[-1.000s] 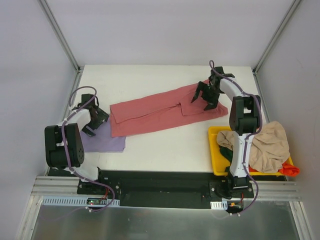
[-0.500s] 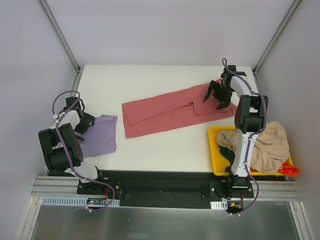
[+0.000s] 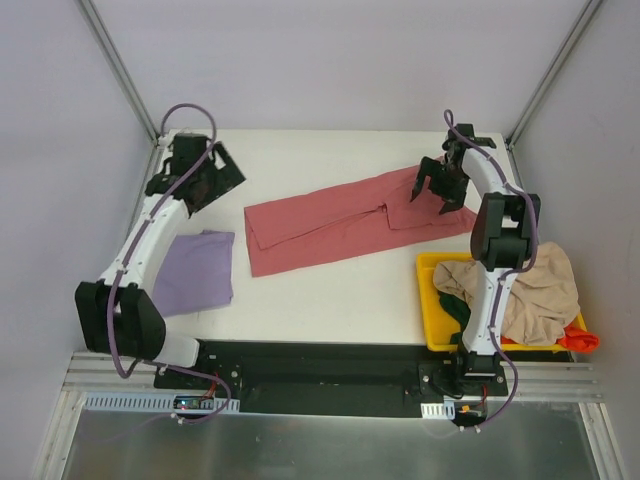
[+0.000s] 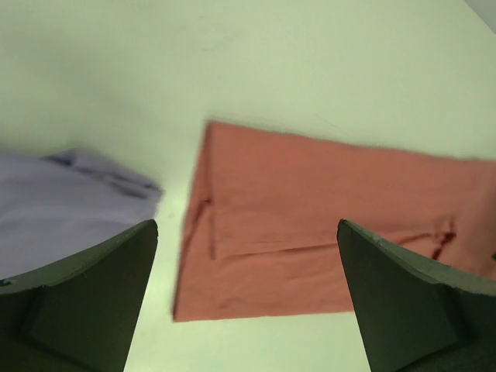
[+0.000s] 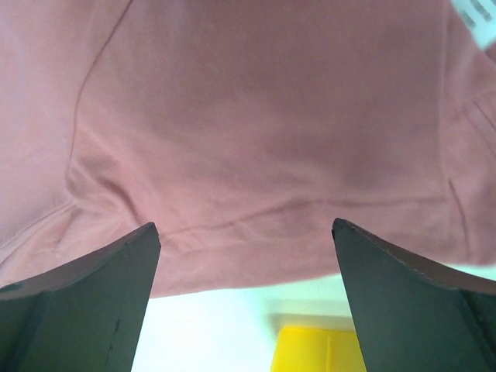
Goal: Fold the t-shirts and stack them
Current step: Rotate the tshirt 90 degrees
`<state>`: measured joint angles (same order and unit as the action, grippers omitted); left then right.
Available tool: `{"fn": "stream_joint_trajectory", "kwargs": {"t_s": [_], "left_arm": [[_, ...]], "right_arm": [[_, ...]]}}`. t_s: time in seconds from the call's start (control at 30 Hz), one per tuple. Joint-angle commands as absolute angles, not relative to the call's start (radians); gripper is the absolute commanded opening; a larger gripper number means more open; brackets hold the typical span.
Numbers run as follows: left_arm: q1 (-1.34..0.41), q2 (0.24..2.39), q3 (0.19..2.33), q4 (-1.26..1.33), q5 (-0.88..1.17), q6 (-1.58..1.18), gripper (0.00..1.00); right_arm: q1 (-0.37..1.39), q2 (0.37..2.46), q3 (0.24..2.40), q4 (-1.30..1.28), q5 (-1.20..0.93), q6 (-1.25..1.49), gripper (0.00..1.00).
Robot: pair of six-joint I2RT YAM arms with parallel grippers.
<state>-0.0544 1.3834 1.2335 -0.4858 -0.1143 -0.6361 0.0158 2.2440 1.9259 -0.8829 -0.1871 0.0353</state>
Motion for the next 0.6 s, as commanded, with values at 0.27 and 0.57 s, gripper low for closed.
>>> {"fn": "stream_joint_trajectory", "kwargs": {"t_s": [0.27, 0.57], "left_arm": [[-0.314, 1.948, 1.52, -0.437, 0.186, -0.548, 0.99], [-0.376, 1.884, 1.258, -0.434, 0.19, -0.623, 0.99]], "right_arm": [[0.124, 2.089, 1.799, -0.79, -0.205, 0.175, 0.96], [0.192, 2.307, 2.018, -0.897, -0.268, 0.141, 0.96]]}}
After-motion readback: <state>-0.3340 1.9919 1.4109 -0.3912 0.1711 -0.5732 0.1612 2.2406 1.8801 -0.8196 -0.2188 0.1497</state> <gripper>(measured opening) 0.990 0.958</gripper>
